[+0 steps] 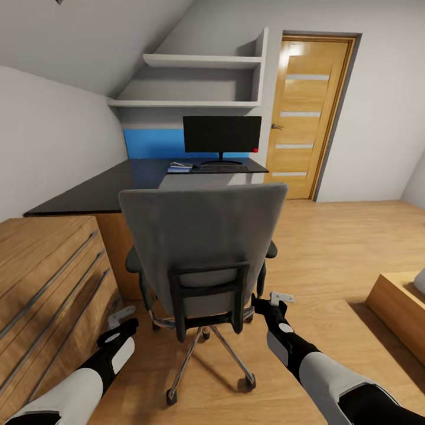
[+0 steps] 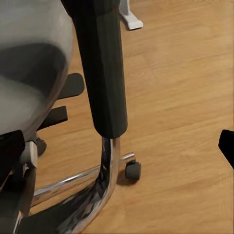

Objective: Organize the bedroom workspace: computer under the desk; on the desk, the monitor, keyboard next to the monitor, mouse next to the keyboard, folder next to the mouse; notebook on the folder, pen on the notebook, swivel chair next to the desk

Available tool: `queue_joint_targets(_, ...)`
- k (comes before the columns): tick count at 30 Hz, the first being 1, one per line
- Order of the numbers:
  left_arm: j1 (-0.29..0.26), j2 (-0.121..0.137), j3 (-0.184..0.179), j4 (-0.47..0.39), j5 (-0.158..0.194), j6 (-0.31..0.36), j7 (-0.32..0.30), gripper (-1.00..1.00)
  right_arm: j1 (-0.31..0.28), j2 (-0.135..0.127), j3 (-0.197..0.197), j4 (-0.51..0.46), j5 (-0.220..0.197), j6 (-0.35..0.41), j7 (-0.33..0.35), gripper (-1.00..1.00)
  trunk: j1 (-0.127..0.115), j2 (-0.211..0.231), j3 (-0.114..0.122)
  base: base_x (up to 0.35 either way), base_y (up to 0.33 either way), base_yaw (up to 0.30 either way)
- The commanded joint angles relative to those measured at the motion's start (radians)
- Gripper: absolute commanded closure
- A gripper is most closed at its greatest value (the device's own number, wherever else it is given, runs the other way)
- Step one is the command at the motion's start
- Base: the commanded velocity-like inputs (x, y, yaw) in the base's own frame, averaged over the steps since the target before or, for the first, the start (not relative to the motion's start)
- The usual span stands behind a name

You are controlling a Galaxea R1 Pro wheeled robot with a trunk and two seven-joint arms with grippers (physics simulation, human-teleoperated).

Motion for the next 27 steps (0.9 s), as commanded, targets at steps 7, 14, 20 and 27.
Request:
queue_joint_targets(7,0.0,0.0,0.0,0.0,0.008,-0.006,0.0,-1.0,-0.001,0.0,0.01,0.0,-0.006,-0.003,-0.006,-1.0,0.0,0.0,-0.001,0.123,-0.008,-0.002)
queue_joint_targets(14,0.0,0.0,0.0,0.0,0.008,-0.006,0.0,-1.0,-0.001,0.0,0.01,0.0,-0.006,-0.004,-0.005,-1.0,0.0,0.0,-0.001,0.224,-0.158,-0.09)
queue_joint_targets(20,0.0,0.0,0.0,0.0,0.008,-0.006,0.0,-1.0,-0.001,0.0,0.01,0.0,-0.006,-0.015,-0.005,-1.0,0.0,0.0,-0.001,0.23,-0.247,-0.098)
queue_joint_targets(27,0.0,0.0,-0.001,0.0,0.008,-0.008,0.0,-1.0,-0.001,0.0,0.01,0.0,-0.004,-0.017,-0.004,-1.0,0.0,0.0,-0.001,0.187,-0.287,-0.1)
